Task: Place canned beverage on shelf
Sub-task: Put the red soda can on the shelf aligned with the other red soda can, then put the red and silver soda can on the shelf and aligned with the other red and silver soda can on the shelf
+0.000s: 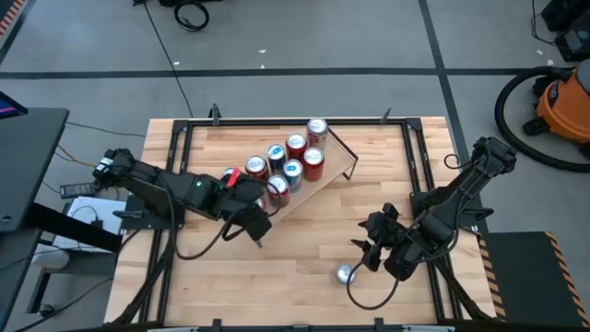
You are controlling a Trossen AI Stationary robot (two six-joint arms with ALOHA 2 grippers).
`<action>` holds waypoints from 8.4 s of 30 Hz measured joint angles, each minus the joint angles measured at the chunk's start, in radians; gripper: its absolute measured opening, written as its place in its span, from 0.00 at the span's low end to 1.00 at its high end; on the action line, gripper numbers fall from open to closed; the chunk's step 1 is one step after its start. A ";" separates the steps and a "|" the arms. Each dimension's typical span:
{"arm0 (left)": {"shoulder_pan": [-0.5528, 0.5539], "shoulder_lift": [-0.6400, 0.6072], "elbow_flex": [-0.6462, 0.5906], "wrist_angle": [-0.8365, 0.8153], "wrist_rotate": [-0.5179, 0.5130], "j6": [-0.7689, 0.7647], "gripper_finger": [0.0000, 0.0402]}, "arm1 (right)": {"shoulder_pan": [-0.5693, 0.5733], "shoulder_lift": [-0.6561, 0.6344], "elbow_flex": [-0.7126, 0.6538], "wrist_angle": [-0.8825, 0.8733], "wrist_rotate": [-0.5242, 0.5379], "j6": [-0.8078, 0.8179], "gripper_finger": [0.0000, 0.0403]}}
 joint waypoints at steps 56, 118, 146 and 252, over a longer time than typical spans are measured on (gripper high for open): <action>-0.079 0.030 0.392 0.234 -0.109 0.382 0.88 | 0.001 0.000 0.000 0.183 -0.204 -0.283 0.65; -0.060 0.062 0.391 0.151 -0.106 0.272 0.88 | -0.032 0.283 0.004 0.413 -0.372 -0.504 0.88; -0.049 0.027 0.391 0.064 -0.134 0.254 0.88 | -0.195 0.120 -0.005 0.173 -0.518 -0.675 0.78; 0.267 -0.194 0.391 0.116 -0.144 0.886 0.88 | -1.175 0.154 0.620 -0.251 -0.925 -1.598 0.99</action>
